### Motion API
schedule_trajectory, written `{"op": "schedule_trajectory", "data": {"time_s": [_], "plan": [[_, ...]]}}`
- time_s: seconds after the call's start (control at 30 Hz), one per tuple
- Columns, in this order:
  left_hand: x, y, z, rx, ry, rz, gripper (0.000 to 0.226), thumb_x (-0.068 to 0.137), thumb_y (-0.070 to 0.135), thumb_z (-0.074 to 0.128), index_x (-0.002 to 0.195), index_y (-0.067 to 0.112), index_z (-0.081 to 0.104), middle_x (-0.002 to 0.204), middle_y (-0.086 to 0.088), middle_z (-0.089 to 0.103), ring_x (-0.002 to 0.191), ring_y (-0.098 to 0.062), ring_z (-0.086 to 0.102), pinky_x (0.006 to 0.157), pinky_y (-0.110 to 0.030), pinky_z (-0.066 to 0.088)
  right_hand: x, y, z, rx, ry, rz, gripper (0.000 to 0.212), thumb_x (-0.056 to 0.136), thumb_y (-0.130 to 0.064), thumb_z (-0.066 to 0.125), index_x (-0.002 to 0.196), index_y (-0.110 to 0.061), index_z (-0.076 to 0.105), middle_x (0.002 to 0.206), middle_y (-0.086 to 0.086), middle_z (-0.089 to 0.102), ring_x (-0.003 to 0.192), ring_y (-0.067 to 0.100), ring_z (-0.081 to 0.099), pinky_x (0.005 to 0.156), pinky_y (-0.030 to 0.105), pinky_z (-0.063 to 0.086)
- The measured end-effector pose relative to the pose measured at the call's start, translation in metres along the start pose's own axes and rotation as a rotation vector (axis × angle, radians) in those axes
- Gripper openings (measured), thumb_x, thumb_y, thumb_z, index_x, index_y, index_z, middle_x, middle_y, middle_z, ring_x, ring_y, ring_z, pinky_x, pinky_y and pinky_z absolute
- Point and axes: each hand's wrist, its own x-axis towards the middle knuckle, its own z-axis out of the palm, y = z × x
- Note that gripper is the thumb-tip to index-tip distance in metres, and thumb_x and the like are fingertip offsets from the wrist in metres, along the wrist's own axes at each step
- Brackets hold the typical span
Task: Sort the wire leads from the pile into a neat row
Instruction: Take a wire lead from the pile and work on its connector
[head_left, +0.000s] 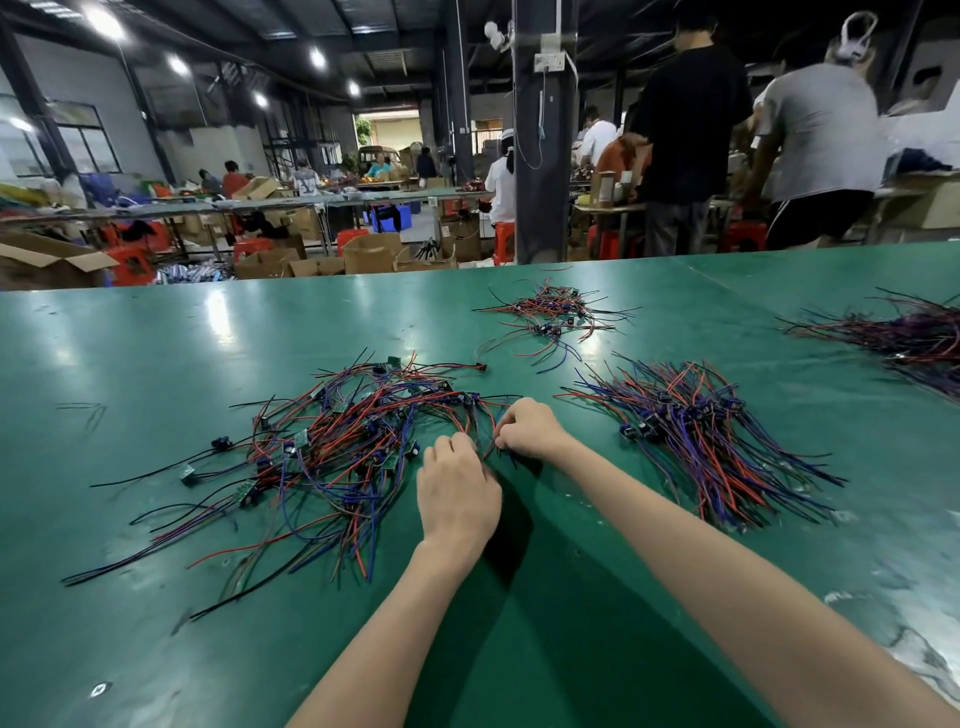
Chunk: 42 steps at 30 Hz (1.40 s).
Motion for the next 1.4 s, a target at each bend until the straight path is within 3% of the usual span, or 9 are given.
{"op": "schedule_trajectory", "data": {"time_s": [0.17, 0.33, 0.43, 0.57, 0.7, 0.87, 1.03, 1.23, 1.4], "plan": [[0.003, 0.001, -0.007, -0.060, 0.110, -0.075, 0.015, 0.085, 0.013, 0.048, 0.099, 0.012, 0.052, 0.107, -0.005, 0.056, 0.103, -0.024, 0.048, 0.089, -0.033, 0.038, -0.020, -0.003, -0.024, 0.126, -0.330, 0.013, 0.025, 0.084, 0.007, 0.053, 0.106, 0.017, 0.061, 0.069, 0.011, 0.050, 0.055, 0.018, 0.038, 0.050, 0.023, 0.030], [0.002, 0.001, -0.017, -0.310, 0.241, -0.089, 0.020, 0.075, -0.004, 0.045, 0.067, 0.014, 0.047, 0.077, -0.001, 0.052, 0.081, -0.024, 0.047, 0.078, -0.037, 0.038, -0.037, -0.003, -0.049, 0.009, -0.677, -0.018, 0.008, 0.084, 0.005, 0.059, 0.085, -0.003, 0.062, 0.067, 0.008, 0.053, 0.054, 0.012, 0.042, 0.052, 0.023, 0.036], [0.001, 0.002, -0.020, -0.453, 0.185, -0.157, 0.020, 0.071, -0.001, 0.041, 0.058, 0.011, 0.052, 0.065, -0.003, 0.058, 0.069, -0.027, 0.054, 0.065, -0.036, 0.044, -0.038, -0.001, -0.062, -0.094, -0.820, 0.049, 0.014, 0.087, -0.018, 0.068, 0.086, -0.004, 0.066, 0.069, 0.005, 0.064, 0.052, 0.010, 0.049, 0.053, 0.020, 0.041], [0.002, 0.003, -0.020, -0.533, 0.052, -0.177, 0.032, 0.056, 0.013, 0.033, 0.058, 0.006, 0.064, 0.064, -0.007, 0.067, 0.070, -0.027, 0.060, 0.067, -0.035, 0.049, -0.028, 0.004, -0.046, 0.111, -0.408, 0.173, 0.038, 0.088, -0.042, 0.065, 0.077, -0.006, 0.056, 0.058, 0.005, 0.059, 0.041, 0.012, 0.047, 0.043, 0.017, 0.037], [0.001, 0.006, -0.013, -0.523, -0.063, -0.121, 0.022, 0.067, 0.003, 0.043, 0.059, 0.005, 0.064, 0.066, -0.009, 0.067, 0.072, -0.029, 0.060, 0.070, -0.035, 0.049, -0.025, 0.014, -0.008, -0.094, 0.092, 0.044, 0.042, 0.087, -0.049, 0.061, 0.099, -0.009, 0.054, 0.101, 0.011, 0.061, 0.095, 0.029, 0.059, 0.076, 0.034, 0.045], [0.000, 0.008, -0.012, -0.593, -0.102, -0.075, 0.022, 0.062, 0.005, 0.040, 0.052, 0.004, 0.060, 0.060, -0.013, 0.064, 0.069, -0.033, 0.059, 0.063, -0.036, 0.049, -0.025, 0.011, 0.008, -0.112, 0.168, -0.034, 0.032, 0.086, -0.040, 0.062, 0.106, -0.015, 0.057, 0.112, 0.009, 0.058, 0.103, 0.031, 0.057, 0.078, 0.035, 0.043], [-0.001, 0.010, -0.015, -0.703, -0.115, -0.119, 0.022, 0.052, 0.012, 0.036, 0.040, 0.020, 0.052, 0.048, 0.005, 0.056, 0.056, -0.012, 0.053, 0.055, -0.018, 0.041, -0.023, 0.007, 0.002, -0.009, 0.173, -0.010, 0.011, 0.084, -0.015, 0.058, 0.088, -0.010, 0.067, 0.104, 0.012, 0.066, 0.098, 0.031, 0.060, 0.079, 0.034, 0.047], [0.009, 0.003, -0.005, -0.712, -0.065, -0.233, 0.034, 0.078, -0.004, 0.043, 0.059, 0.017, 0.062, 0.070, 0.000, 0.067, 0.075, -0.020, 0.061, 0.071, -0.028, 0.048, -0.031, 0.012, -0.001, 0.033, 0.138, -0.050, 0.017, 0.086, -0.010, 0.056, 0.086, 0.001, 0.068, 0.096, 0.016, 0.069, 0.095, 0.029, 0.059, 0.080, 0.034, 0.045], [0.009, 0.000, 0.002, -0.661, -0.045, -0.227, 0.025, 0.089, 0.004, 0.044, 0.080, 0.015, 0.066, 0.076, 0.003, 0.061, 0.066, -0.009, 0.054, 0.054, -0.014, 0.035, -0.039, 0.012, -0.005, 0.120, 0.119, -0.099, 0.005, 0.090, -0.008, 0.054, 0.089, -0.005, 0.058, 0.095, 0.013, 0.064, 0.084, 0.020, 0.049, 0.062, 0.020, 0.029]]}}
